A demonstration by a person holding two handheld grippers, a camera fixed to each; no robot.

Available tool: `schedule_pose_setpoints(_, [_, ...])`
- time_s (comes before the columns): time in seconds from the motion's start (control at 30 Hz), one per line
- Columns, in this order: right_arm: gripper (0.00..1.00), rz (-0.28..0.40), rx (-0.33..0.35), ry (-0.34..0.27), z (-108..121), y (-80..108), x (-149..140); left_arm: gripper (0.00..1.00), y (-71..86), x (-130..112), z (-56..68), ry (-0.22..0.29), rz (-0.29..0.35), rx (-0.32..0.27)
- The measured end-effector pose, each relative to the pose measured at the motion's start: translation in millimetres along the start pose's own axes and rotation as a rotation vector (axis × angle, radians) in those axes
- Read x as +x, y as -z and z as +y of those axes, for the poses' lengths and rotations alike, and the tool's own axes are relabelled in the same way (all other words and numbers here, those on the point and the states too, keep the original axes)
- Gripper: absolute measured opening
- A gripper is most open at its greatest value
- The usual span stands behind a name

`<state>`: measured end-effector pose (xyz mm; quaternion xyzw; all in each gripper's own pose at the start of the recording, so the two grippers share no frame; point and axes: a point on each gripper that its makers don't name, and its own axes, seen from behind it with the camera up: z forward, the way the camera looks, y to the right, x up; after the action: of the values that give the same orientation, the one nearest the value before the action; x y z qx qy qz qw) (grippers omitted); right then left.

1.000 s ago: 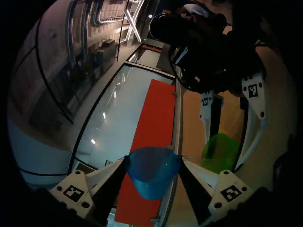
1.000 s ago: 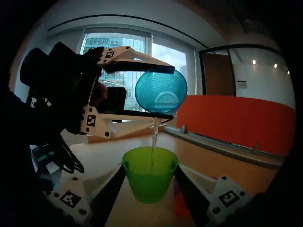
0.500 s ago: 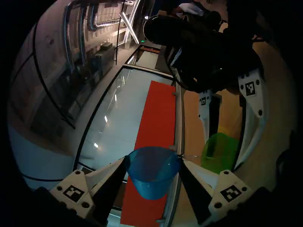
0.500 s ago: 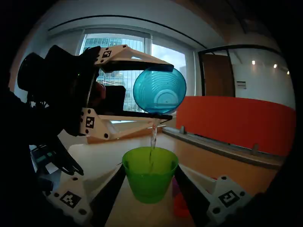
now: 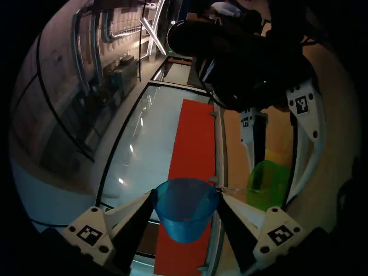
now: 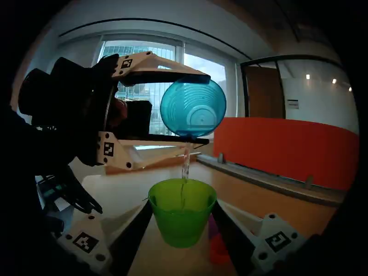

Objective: Pour water

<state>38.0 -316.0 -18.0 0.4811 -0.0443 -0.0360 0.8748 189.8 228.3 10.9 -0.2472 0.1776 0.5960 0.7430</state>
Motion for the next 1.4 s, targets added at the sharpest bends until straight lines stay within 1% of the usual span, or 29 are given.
schedule_pose_setpoints(0.17, [0.90,0.000,-0.001,0.000,0,-0.5,0,0.89,1.5,0,-1.9,-0.029,-0.003,0.008])
schedule_pose_setpoints(0.3, [0.90,0.000,-0.002,0.001,1,-0.7,-1,0.89,-1.8,-1,1.5,-0.048,-0.002,0.011])
schedule_pose_setpoints(0.5, [0.90,-0.001,-0.003,0.001,1,-0.4,-1,0.89,-4.3,0,2.3,-0.083,0.000,0.024])
schedule_pose_setpoints(0.7, [0.90,-0.001,-0.005,0.002,2,-0.2,-2,0.89,-1.7,3,7.1,-0.109,0.003,0.017])
schedule_pose_setpoints(0.87, [0.90,-0.002,-0.006,0.002,3,-0.9,-1,0.89,0.6,6,3.3,-0.142,0.005,0.036])
schedule_pose_setpoints(1.1, [0.90,0.000,-0.005,0.001,3,-0.6,-1,0.89,3.0,8,8.1,-0.191,0.006,0.031])
schedule_pose_setpoints(1.3, [0.89,-0.002,-0.008,0.001,4,-1.0,-2,0.89,3.5,13,2.2,-0.227,0.014,0.055])
schedule_pose_setpoints(1.4, [0.89,-0.001,-0.008,0.000,5,-1.2,-1,0.89,4.0,14,4.1,-0.252,0.014,0.057])
